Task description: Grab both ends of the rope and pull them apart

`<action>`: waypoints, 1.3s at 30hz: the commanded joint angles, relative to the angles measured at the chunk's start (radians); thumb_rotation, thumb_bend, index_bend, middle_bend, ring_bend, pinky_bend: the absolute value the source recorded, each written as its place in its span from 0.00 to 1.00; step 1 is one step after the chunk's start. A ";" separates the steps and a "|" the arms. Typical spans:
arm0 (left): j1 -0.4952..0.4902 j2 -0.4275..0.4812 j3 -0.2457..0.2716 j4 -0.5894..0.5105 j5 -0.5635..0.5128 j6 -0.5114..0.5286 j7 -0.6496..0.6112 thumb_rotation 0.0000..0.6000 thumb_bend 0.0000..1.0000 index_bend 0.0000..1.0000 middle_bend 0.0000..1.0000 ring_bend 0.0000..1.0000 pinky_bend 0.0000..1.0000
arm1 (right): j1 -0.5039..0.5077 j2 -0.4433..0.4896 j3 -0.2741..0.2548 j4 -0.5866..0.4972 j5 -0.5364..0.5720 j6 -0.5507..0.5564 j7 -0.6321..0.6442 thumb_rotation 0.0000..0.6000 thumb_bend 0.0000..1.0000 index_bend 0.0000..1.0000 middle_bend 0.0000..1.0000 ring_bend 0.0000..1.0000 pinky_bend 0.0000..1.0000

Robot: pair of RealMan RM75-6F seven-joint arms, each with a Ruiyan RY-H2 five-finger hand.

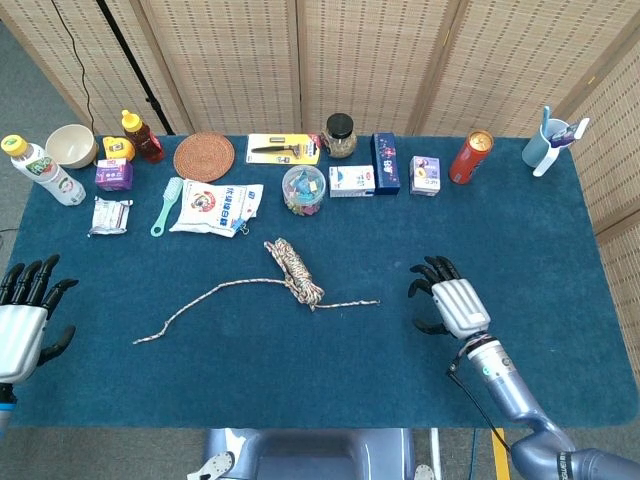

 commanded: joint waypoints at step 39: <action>-0.010 0.022 -0.005 0.028 -0.033 -0.006 -0.034 1.00 0.27 0.24 0.04 0.03 0.01 | 0.175 -0.298 0.015 0.328 0.139 -0.132 -0.081 1.00 0.37 0.52 0.26 0.13 0.03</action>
